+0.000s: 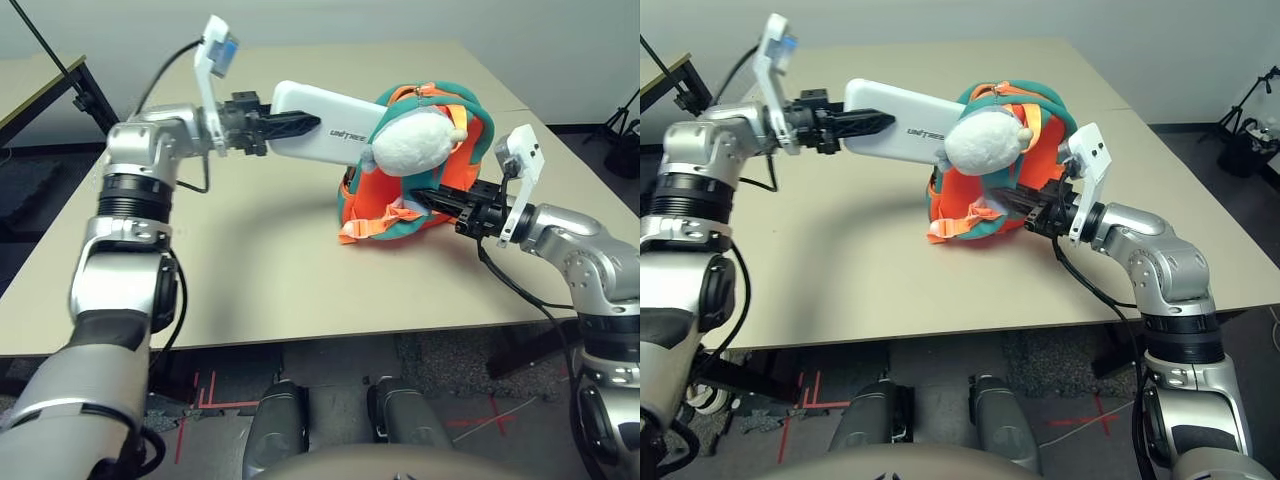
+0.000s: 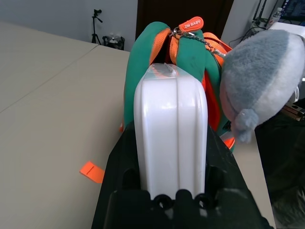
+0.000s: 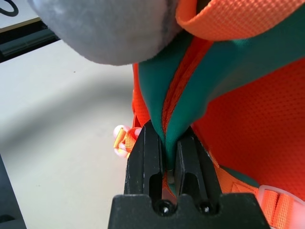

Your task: Put the pencil case into the backpack and zip it.

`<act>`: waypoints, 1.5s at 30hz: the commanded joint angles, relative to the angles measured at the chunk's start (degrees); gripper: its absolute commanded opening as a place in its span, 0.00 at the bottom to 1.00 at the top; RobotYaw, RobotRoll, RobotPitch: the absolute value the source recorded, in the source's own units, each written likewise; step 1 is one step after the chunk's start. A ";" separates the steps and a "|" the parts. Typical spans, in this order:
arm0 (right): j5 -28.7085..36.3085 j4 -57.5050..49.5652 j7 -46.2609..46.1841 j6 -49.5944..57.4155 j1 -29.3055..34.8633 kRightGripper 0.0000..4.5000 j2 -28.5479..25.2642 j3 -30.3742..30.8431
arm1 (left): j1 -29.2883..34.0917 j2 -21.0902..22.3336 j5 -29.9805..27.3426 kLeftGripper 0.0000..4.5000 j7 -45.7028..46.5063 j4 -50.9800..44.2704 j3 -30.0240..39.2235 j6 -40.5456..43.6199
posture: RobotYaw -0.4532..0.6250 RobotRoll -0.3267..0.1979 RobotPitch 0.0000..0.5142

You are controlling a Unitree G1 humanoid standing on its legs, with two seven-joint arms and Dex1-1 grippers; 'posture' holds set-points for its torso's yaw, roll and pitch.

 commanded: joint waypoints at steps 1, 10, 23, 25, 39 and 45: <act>0.19 -0.71 0.13 0.01 -0.44 0.01 -0.04 0.86 | -2.63 -1.32 1.33 0.30 -0.53 2.42 0.26 -2.14 | 0.26 0.62 0.00; -0.53 -0.30 0.11 -0.66 -0.89 0.01 0.04 1.48 | -5.49 -7.09 5.59 0.30 1.78 10.67 0.01 -9.24 | 0.26 0.62 0.00; -1.07 -1.13 -1.29 -1.12 -0.60 0.01 1.12 1.77 | -5.94 -12.54 11.09 0.62 3.97 17.22 -0.40 -15.16 | 0.23 0.62 0.00; -1.16 -1.14 -1.41 -1.22 -0.55 0.01 1.22 1.81 | -5.88 -12.55 11.25 0.77 4.34 17.52 -0.01 -15.20 | 0.23 0.62 0.00; -1.51 0.61 -0.78 -2.28 -1.88 0.01 1.52 3.20 | -3.74 -4.59 7.36 1.00 -1.14 3.51 2.32 -4.62 | 0.27 0.62 0.00; -1.66 1.52 -0.22 -2.59 -2.50 0.01 1.42 3.51 | 1.15 0.51 4.06 1.00 -0.57 -8.65 3.69 3.05 | 0.28 0.62 0.01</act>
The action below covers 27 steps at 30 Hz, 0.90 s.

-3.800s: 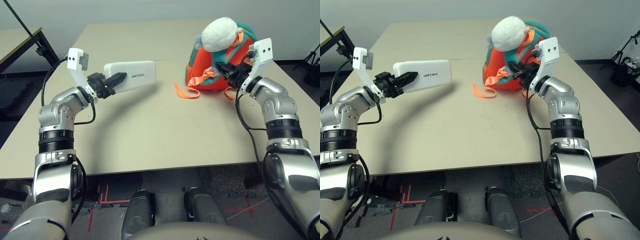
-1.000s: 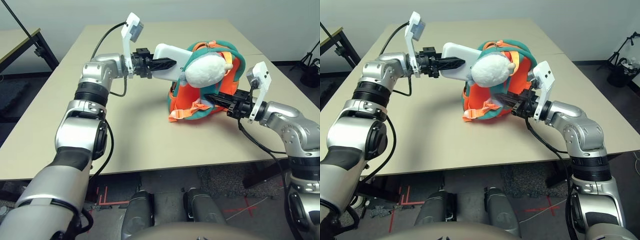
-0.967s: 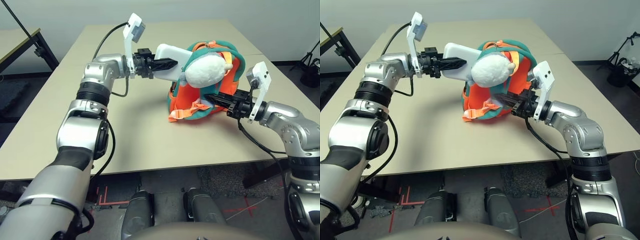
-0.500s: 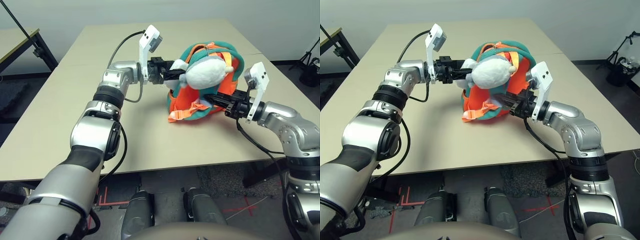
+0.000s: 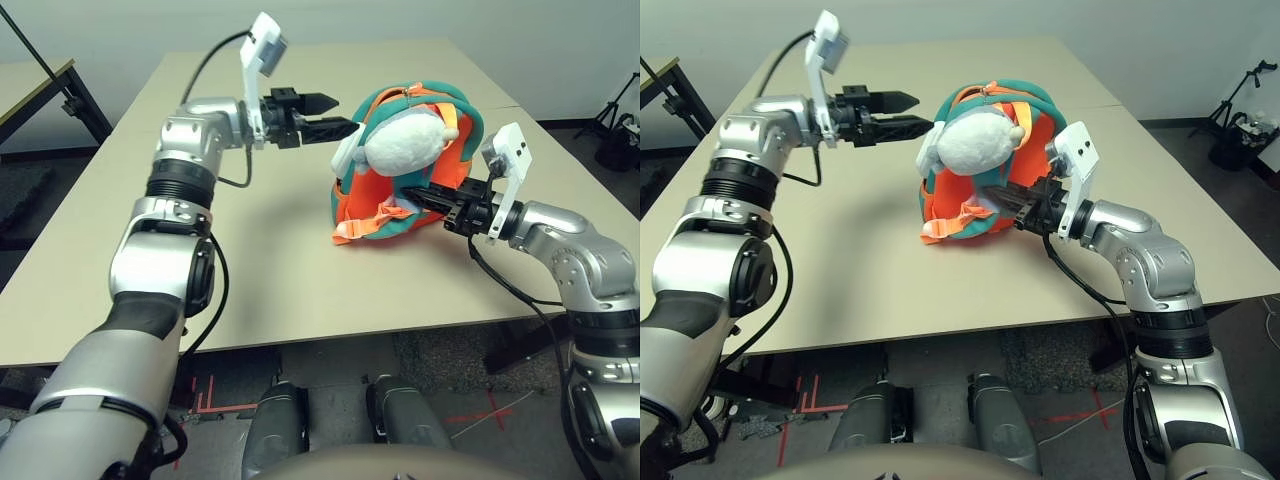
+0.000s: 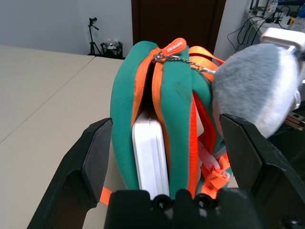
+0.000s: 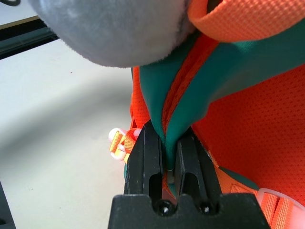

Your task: Put the pencil case into the backpack and zip it.

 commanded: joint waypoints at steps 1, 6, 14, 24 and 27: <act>-0.36 0.62 0.92 -0.77 -0.85 0.01 0.16 1.13 | 2.74 2.10 -1.35 1.00 0.87 -4.49 0.70 2.90 | 0.28 0.62 0.01; -0.64 1.46 1.45 -1.16 -1.62 0.01 0.25 1.50 | 6.14 3.75 -2.02 0.70 2.25 -8.10 0.82 3.83 | 0.29 0.62 0.00; -1.05 2.15 1.93 -1.57 -2.20 0.01 0.65 1.70 | 11.35 2.36 -2.08 0.01 4.66 -11.72 -0.56 4.19 | 0.29 0.62 0.00; -1.29 1.87 1.79 -1.78 -2.02 0.01 0.82 1.34 | 10.09 -1.54 -0.28 0.00 6.23 -4.89 -2.44 -0.51 | 0.27 0.62 0.00; -1.23 1.52 1.62 -1.76 -1.79 0.01 0.79 1.13 | 8.85 -2.51 0.85 0.00 6.72 -0.62 -2.90 -3.30 | 0.26 0.62 0.00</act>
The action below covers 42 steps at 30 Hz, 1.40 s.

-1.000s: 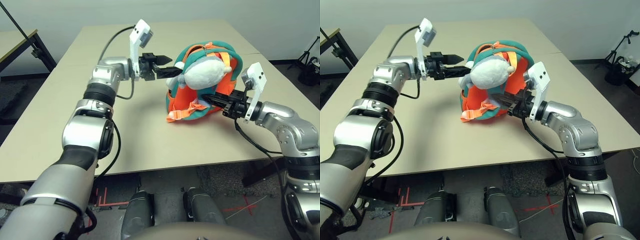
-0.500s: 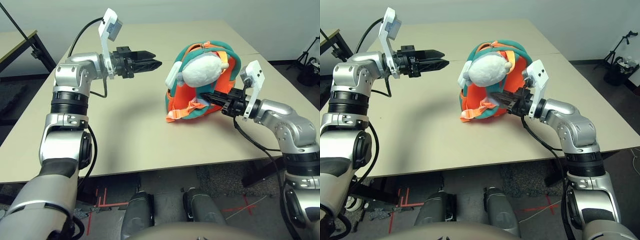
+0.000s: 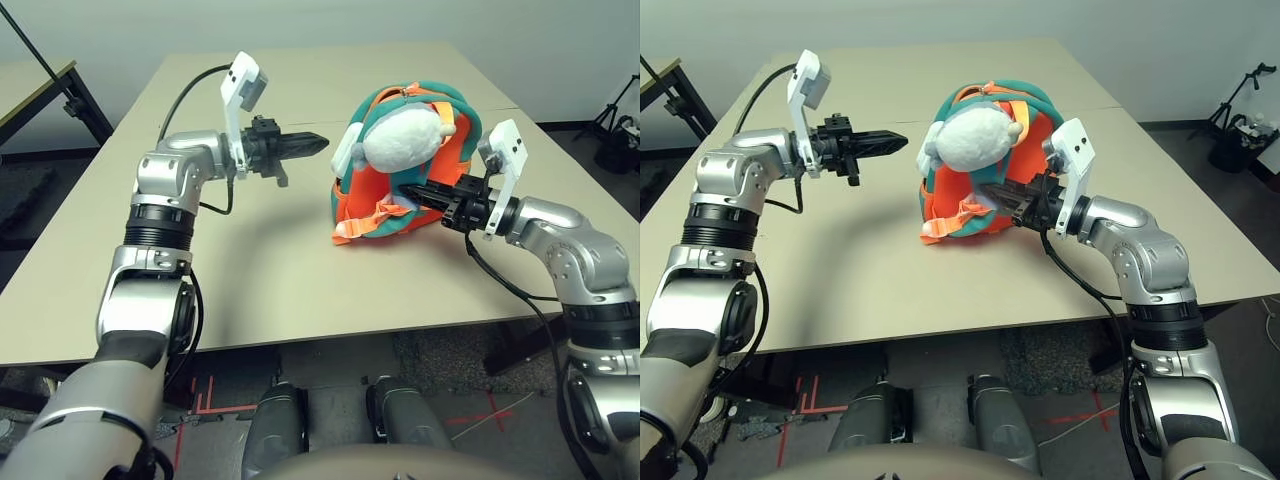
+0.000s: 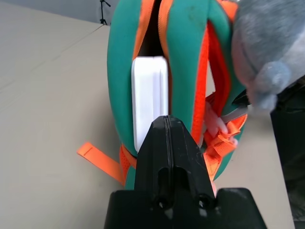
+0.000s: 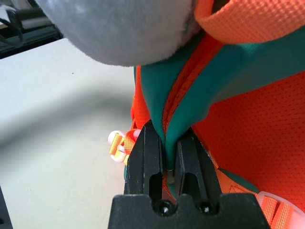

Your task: Put the pencil case into the backpack and zip it.

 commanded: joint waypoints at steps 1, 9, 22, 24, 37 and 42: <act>0.12 -0.78 0.25 -0.27 -0.35 0.01 0.24 0.64 | -1.98 -0.76 1.48 0.00 0.71 4.20 -0.77 -2.77 | 0.26 0.62 0.00; 0.62 -2.18 -0.34 0.22 0.88 0.01 0.40 0.32 | -3.89 -2.64 1.77 0.00 0.28 9.68 -0.88 -5.67 | 0.25 0.62 0.01; 0.96 -2.99 -0.92 0.37 1.21 0.01 1.20 0.47 | -7.32 -6.65 3.58 0.00 1.66 17.85 -0.91 -10.06 | 0.25 0.62 0.01; 0.96 -3.08 -0.96 0.43 1.20 0.01 1.27 0.50 | -8.07 -7.57 3.97 0.00 2.16 19.77 -0.84 -11.24 | 0.25 0.62 0.00; 1.03 -3.56 -1.43 0.49 1.31 0.01 1.56 0.51 | -10.73 -12.09 6.50 0.00 4.80 28.39 -0.27 -16.32 | 0.25 0.62 0.00; 0.96 -3.51 -1.45 0.38 1.21 0.01 1.73 0.76 | -9.99 -13.96 8.27 0.00 5.99 29.42 -1.08 -18.38 | 0.24 0.62 0.00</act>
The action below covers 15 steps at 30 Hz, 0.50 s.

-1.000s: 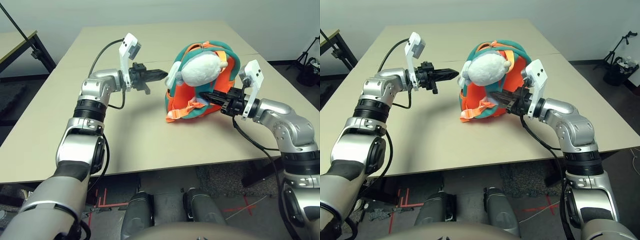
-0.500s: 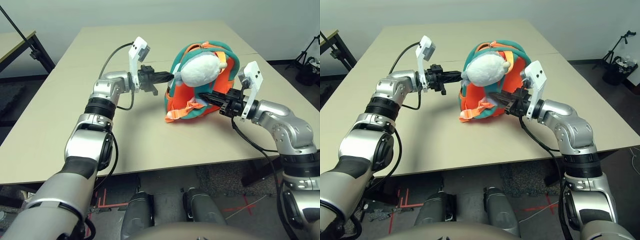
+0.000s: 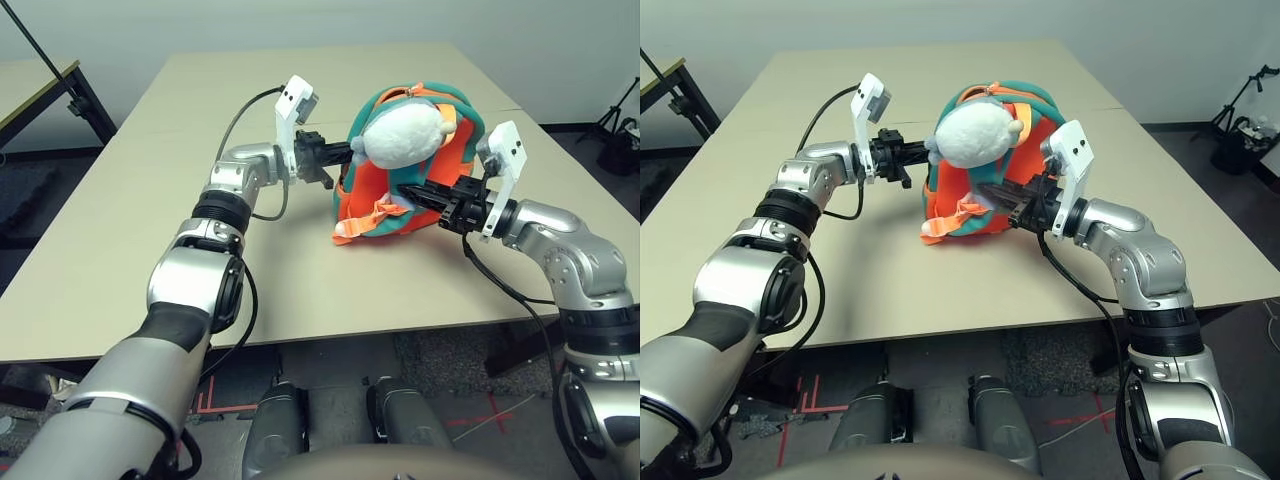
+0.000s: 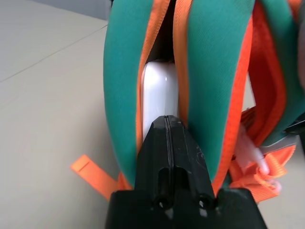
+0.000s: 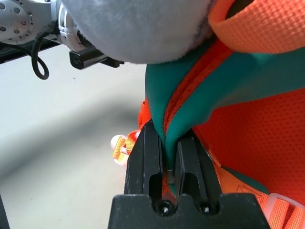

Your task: Put the pencil case into the backpack and zip it.

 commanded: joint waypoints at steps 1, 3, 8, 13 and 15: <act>0.76 -1.32 0.61 0.29 0.00 0.01 0.56 1.18 | 0.23 -2.35 1.77 0.00 -0.11 1.52 -1.20 -0.23 | 0.25 0.62 0.00; 0.72 -1.28 0.62 0.25 -0.04 0.01 0.60 1.21 | 0.03 -1.99 1.87 0.00 -0.69 1.22 -0.98 -0.14 | 0.25 0.62 0.00; 0.69 -1.36 0.68 0.21 0.10 0.01 0.61 1.26 | -1.52 1.70 -0.12 0.07 -4.46 -2.11 0.97 3.13 | 0.25 0.62 0.00; 0.67 -1.20 0.96 0.19 0.01 0.01 0.43 1.25 | -2.71 7.68 -4.43 0.44 -9.23 -10.94 3.79 11.68 | 0.25 0.62 0.00; 0.57 -0.82 1.20 0.09 -0.19 0.01 0.38 1.34 | -1.76 11.03 -5.08 0.62 -12.88 -16.52 2.27 16.30 | 0.26 0.62 0.00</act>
